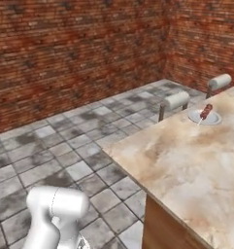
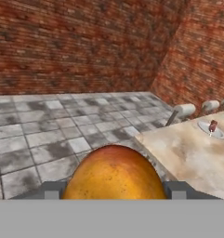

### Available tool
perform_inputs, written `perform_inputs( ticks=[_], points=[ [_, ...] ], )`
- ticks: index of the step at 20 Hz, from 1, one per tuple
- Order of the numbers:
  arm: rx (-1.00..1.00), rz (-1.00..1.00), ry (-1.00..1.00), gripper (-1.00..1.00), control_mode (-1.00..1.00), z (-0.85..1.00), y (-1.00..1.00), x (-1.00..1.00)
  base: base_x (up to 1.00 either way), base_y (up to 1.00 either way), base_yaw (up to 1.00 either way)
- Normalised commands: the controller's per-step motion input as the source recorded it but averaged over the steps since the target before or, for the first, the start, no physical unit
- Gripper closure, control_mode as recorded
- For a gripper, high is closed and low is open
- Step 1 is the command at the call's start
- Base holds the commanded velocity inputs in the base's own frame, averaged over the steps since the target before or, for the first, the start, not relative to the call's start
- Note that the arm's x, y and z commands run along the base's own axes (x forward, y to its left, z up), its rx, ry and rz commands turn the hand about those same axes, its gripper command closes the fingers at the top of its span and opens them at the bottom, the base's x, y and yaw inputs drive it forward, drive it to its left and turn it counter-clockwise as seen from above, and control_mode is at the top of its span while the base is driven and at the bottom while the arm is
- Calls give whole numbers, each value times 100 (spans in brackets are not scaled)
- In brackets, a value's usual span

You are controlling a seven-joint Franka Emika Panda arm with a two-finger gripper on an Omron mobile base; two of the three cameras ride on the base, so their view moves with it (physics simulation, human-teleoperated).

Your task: Pick up the mango and tangerine from the fridge and place one fruit on each plate on the dining counter.

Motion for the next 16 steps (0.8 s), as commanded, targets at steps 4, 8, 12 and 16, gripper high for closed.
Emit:
perform_inputs(
  ticks=[4, 8, 12, 16],
  points=[
    [0, 0, 0, 100, 100, 0, 0, 0, 58, 100, -39],
    [0, 0, 0, 100, 100, 0, 0, 0, 56, 100, -41],
    [0, 0, 0, 100, 100, 0, 0, 0, 56, 100, -45],
    [0, 0, 0, 100, 100, 0, 0, 0, 56, 98, -49]
  ],
)
